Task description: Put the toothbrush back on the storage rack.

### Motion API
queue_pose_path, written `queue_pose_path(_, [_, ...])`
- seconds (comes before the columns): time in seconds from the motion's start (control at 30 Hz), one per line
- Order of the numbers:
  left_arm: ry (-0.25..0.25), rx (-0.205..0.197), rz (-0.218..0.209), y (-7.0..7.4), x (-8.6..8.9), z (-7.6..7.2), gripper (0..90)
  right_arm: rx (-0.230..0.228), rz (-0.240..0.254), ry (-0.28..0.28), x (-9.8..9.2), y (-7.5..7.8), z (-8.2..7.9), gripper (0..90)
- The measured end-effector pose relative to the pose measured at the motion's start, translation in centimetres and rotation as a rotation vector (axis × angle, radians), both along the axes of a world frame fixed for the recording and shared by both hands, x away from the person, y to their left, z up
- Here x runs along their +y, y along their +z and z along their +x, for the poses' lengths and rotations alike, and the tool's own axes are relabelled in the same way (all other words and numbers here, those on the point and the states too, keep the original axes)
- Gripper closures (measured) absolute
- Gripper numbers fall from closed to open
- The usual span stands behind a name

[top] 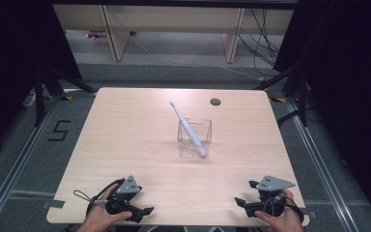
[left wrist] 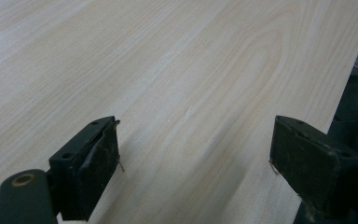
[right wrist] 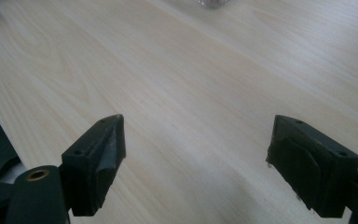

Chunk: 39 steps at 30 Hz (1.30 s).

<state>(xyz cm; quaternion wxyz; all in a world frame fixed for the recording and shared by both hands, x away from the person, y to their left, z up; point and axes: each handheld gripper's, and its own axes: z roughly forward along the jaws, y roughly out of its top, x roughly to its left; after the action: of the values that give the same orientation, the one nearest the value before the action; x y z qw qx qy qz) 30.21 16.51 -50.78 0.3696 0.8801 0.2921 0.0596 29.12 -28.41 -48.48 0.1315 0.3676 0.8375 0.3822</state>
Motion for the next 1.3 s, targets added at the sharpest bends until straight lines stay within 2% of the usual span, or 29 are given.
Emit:
queue_pose_path(0.07, [0.003, -0.001, 0.006, 0.0, 0.0, 0.0, 14.9, -0.011, -0.027, 0.013, 0.0, -0.2, -0.2, 19.4])
queue_pose_path(0.1, [0.003, 0.000, 0.006, 0.0, 0.0, 0.1, 14.9, 0.000, -0.030, 0.014, -0.1, -0.2, -0.2, 19.5])
queue_pose_path(0.3, [0.001, -0.001, 0.010, 0.0, 0.0, 0.1, 14.9, -0.011, -0.072, 0.025, -0.2, -0.5, -0.3, 19.7])
queue_pose_path(0.33, [0.003, 0.003, -0.004, 0.0, 0.0, 0.0, 14.9, 0.006, -0.074, 0.017, -0.3, -0.6, -0.4, 19.7])
queue_pose_path(0.43, [0.002, 0.001, 0.006, 0.0, 0.0, 0.1, 14.9, -0.008, -0.086, 0.035, -0.4, -0.8, -0.4, 19.8])
queue_pose_path(0.47, [0.001, 0.001, 0.010, 0.0, 0.0, 0.1, 14.9, 0.014, -0.073, 0.016, -0.3, -0.8, -0.6, 19.8])
queue_pose_path(0.57, [0.003, 0.002, 0.000, 0.0, 0.0, 0.1, 14.9, 0.008, -0.089, 0.033, -0.6, -0.8, -0.5, 19.8])
queue_pose_path(0.67, [0.005, 0.001, 0.004, -0.1, 0.0, 0.1, 14.9, 0.007, -0.091, 0.021, -0.6, -0.9, -0.7, 19.9])
queue_pose_path(0.7, [0.001, 0.007, -0.004, -0.1, -0.1, 0.0, 14.9, -0.011, -0.101, 0.032, -0.8, -0.9, -0.6, 19.9])
queue_pose_path(0.73, [0.001, 0.007, -0.004, -0.1, -0.1, 0.0, 14.9, -0.012, -0.103, 0.039, -0.8, -0.9, -0.6, 19.8])
queue_pose_path(0.77, [0.016, 0.011, -0.022, -0.1, -0.2, -0.1, 14.9, 0.002, -0.106, 0.032, -0.9, -0.9, -0.7, 19.9])
queue_pose_path(0.87, [0.011, 0.011, -0.014, -0.1, -0.1, 0.0, 14.9, -0.005, -0.115, 0.039, -1.0, -1.0, -0.7, 20.1])
queue_pose_path(0.9, [0.010, 0.011, -0.014, -0.1, -0.1, 0.0, 14.9, 0.007, -0.124, 0.040, -1.0, -1.1, -0.8, 20.2])
queue_pose_path(0.97, [0.011, 0.011, -0.016, -0.1, -0.2, 0.0, 14.9, 0.012, -0.137, 0.014, -1.1, -1.0, -1.0, 20.2])
queue_pose_path(1.0, [0.010, 0.004, 0.001, -0.1, -0.1, 0.1, 14.9, 0.005, -0.137, 0.020, -1.2, -1.0, -1.0, 20.3])
queue_pose_path(1.13, [0.005, 0.004, 0.007, -0.1, 0.0, 0.1, 14.9, -0.004, -0.141, 0.032, -1.4, -1.1, -1.0, 20.2])
queue_pose_path(1.2, [0.007, 0.005, 0.003, -0.1, 0.0, 0.1, 14.9, -0.001, -0.142, 0.034, -1.4, -1.1, -1.0, 20.3])
queue_pose_path(1.23, [0.011, 0.012, -0.017, -0.1, -0.2, 0.0, 14.9, 0.003, -0.146, 0.027, -1.3, -1.1, -1.1, 20.3])
queue_pose_path(1.27, [0.005, 0.003, 0.006, -0.1, 0.0, 0.1, 14.9, 0.011, -0.141, 0.015, -1.2, -1.1, -1.2, 20.3])
queue_pose_path(1.3, [0.005, 0.003, 0.007, -0.1, 0.0, 0.1, 14.9, 0.012, -0.141, 0.016, -1.2, -1.1, -1.2, 20.3])
